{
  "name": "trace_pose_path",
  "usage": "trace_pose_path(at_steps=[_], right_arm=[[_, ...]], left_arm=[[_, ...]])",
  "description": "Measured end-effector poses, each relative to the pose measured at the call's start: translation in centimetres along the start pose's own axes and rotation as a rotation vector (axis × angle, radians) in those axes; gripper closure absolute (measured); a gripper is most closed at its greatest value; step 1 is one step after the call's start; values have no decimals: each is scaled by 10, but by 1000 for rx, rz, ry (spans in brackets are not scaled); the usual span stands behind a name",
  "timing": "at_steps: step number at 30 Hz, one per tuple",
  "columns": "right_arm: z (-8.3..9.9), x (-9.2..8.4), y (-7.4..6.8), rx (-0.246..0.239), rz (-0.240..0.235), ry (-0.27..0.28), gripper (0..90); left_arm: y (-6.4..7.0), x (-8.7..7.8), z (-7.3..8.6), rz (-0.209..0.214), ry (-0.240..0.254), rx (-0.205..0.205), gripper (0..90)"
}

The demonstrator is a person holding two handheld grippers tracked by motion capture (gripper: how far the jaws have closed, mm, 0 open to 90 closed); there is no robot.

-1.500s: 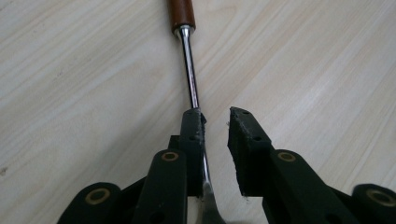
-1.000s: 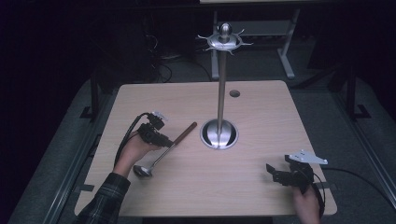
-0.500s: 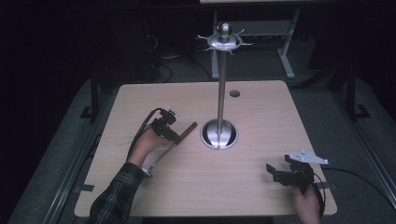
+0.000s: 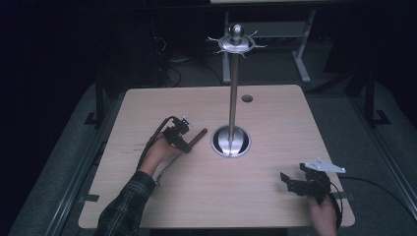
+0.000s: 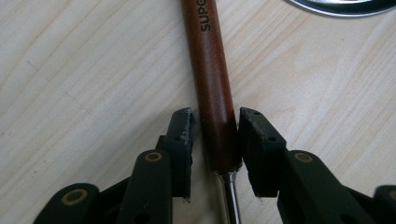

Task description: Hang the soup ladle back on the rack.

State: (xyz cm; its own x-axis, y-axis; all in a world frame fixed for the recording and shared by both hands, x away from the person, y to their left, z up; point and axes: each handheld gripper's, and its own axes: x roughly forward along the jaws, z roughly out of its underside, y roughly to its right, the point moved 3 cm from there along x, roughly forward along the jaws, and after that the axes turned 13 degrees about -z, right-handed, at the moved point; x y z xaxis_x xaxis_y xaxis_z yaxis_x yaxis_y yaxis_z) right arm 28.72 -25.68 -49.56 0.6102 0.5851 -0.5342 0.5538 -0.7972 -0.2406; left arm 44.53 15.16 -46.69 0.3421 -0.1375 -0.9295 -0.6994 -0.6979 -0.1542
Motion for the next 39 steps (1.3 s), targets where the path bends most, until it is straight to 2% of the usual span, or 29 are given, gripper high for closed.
trace_pose_path(at_steps=[8, 12, 15, 26, 29, 30, 31, 34, 35, 36, 37, 39], right_arm=[[0, 0, 0, -2, 1, 1, 136], [0, 0, 0, -2, 2, -1, 136], [0, 0, 0, -2, 1, -1, 136], [0, 0, 0, 1, -1, 1, 136], [0, 0, 0, -1, -1, 2, 136], [0, 0, 0, 0, -1, 2, 136], [0, 0, 1, 1, -2, 3, 136], [0, 0, 1, 1, -3, 3, 136], [0, 0, 1, 1, -3, 3, 136], [0, 0, 1, 1, -3, 3, 136], [0, 0, 1, 1, -2, 3, 136], [0, 0, 0, 0, -1, 4, 136]], left_arm=[[2, 0, -1, -21, -14, 3, 697], [2, 0, -2, -23, -13, -22, 714], [2, 0, -2, -21, -18, -10, 741], [3, 0, -3, -32, -26, 3, 747], [1, 0, -2, -26, -18, 6, 747], [2, 0, -1, -17, -11, -14, 747], [-1, -2, 1, -7, -4, -5, 747], [-2, -5, 2, -1, 17, -13, 747], [-3, -10, 3, 11, 44, -34, 747], [-3, -10, 3, 11, 44, -34, 747], [-6, -16, 4, 19, 79, -40, 747], [-7, -21, 5, 29, 93, -47, 747]])
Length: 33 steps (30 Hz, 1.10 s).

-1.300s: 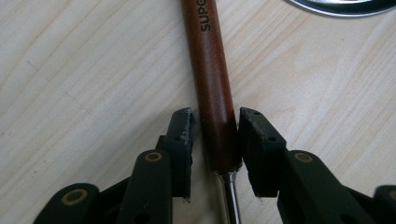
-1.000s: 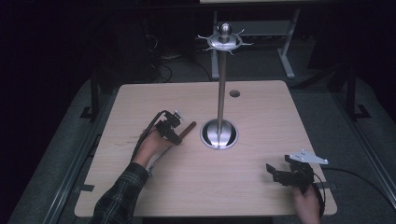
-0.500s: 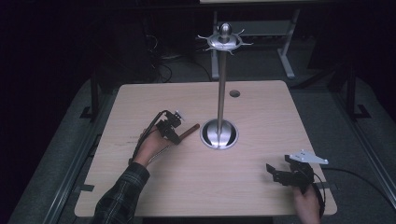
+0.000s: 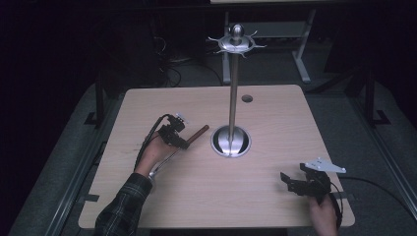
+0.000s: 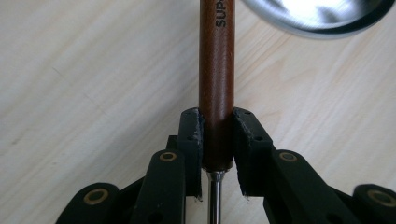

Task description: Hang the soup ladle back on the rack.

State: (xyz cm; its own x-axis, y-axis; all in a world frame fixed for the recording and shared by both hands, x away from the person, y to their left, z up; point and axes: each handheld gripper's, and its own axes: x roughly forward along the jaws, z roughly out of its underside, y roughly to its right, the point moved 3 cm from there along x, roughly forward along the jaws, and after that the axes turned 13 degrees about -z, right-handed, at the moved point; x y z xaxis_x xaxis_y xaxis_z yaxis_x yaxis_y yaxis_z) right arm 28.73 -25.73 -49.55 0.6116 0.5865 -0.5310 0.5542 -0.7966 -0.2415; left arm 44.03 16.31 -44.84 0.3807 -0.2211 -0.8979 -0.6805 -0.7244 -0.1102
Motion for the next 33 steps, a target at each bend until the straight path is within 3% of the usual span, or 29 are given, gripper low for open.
trace_pose_path(at_steps=[7, 8, 11, 17, 25, 33], right_arm=[[0, 0, 0, 0, 0, 0, 136], [0, 0, 0, 1, 0, -1, 136], [0, 0, 0, 1, 1, 0, 136], [0, 0, 0, 1, 1, -1, 136], [0, 0, 0, 8, 1, 1, 136], [0, 0, 0, 9, -1, 2, 136]], left_arm=[[-8, -33, 7, 30, 153, -31, 747], [-8, -33, 7, 30, 153, -31, 747], [-9, -44, 12, 44, 212, -46, 747], [-10, -60, 22, 69, 300, -63, 747], [-10, -87, 30, 79, 412, -52, 747], [-10, -104, 34, 96, 485, -58, 748]])
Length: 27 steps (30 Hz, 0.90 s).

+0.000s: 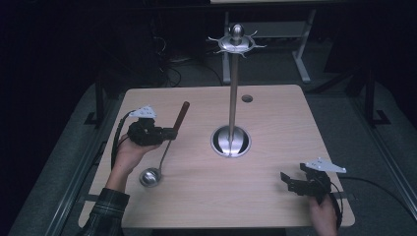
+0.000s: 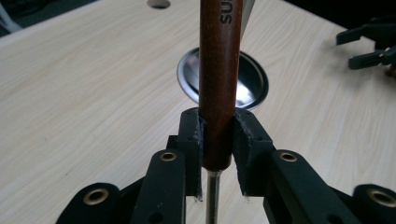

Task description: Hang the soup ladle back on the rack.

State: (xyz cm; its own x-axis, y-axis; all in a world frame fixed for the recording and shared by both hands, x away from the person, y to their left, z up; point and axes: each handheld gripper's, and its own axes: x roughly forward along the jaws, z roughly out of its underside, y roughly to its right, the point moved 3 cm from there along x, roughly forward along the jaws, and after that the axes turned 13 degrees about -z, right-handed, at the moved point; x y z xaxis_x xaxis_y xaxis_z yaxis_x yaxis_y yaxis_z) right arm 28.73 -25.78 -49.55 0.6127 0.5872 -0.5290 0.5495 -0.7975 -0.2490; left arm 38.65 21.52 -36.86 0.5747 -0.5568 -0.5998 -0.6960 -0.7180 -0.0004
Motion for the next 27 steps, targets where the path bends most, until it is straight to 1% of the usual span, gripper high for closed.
trace_pose_path(at_steps=[2, 4, 8, 9, 10, 12, 14, 16, 21, 24, 26, 27], right_arm=[[0, 0, 0, 0, 0, 2, 136], [0, 0, 0, 0, -1, 2, 136], [0, 0, 0, 0, 0, 0, 136], [0, 0, 0, -2, -2, 0, 136], [0, 0, 0, -1, -2, 0, 136], [0, 0, 0, 0, -1, 0, 136], [0, 0, 0, 0, -1, 2, 136], [0, 0, 0, 2, -3, 1, 136], [0, 0, 0, 2, -2, 2, 136], [0, 0, 0, 1, 1, 2, 136], [0, 0, 0, 0, 2, 3, 135], [0, 0, 0, 1, 2, 3, 136]], left_arm=[[1, -7, -1, 6, 26, 2, 747], [1, -9, -1, 8, 33, 1, 747], [3, -18, -2, 21, 76, -5, 747], [3, -19, -3, 21, 79, -1, 747], [3, -22, -4, 28, 96, 1, 747], [4, -23, -4, 34, 102, -4, 747], [4, -25, -5, 46, 118, -12, 747], [6, -27, -7, 47, 137, -11, 747], [10, -31, -15, 48, 166, 2, 747], [13, -34, -24, 61, 197, 3, 747], [14, -35, -29, 68, 207, 3, 747], [16, -35, -35, 71, 219, 8, 747]])
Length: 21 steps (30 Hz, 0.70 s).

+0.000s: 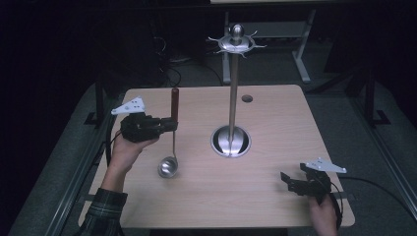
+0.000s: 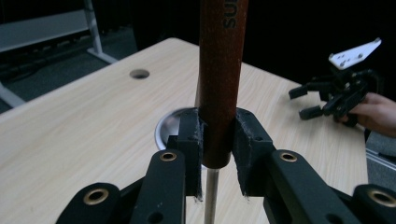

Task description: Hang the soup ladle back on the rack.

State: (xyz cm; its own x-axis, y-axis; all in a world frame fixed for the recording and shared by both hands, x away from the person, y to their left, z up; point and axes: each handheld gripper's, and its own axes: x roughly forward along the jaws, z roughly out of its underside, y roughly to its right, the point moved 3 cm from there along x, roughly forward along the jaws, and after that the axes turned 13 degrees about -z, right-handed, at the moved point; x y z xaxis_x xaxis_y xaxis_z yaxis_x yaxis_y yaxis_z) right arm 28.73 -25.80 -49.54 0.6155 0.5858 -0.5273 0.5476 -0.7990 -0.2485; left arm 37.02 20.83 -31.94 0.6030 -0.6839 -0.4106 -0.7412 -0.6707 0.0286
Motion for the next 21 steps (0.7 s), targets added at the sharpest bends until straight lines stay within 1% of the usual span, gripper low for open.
trace_pose_path(at_steps=[1, 3, 6, 8, 13, 14, 15, 21], right_arm=[[0, 0, 0, 0, -1, 0, 136], [0, 0, 0, 0, -1, 0, 135], [0, 0, 0, 1, -2, 1, 136], [0, 0, 0, 2, -2, 1, 136], [0, 0, 0, -1, -3, 1, 136], [0, 0, 0, -1, -3, 2, 136], [0, 0, 0, 0, -4, 2, 136], [0, 0, 0, 4, -6, 2, 136]], left_arm=[[0, 0, 0, 0, 0, 0, 746], [2, 1, -6, 4, 3, 6, 747], [4, 2, -18, 13, 14, 28, 746], [5, 3, -21, 16, 18, 25, 746], [10, 4, -37, 34, 37, 40, 746], [12, 5, -45, 41, 46, 40, 746], [12, 5, -45, 41, 46, 40, 746], [16, 9, -66, 53, 68, 54, 746]])
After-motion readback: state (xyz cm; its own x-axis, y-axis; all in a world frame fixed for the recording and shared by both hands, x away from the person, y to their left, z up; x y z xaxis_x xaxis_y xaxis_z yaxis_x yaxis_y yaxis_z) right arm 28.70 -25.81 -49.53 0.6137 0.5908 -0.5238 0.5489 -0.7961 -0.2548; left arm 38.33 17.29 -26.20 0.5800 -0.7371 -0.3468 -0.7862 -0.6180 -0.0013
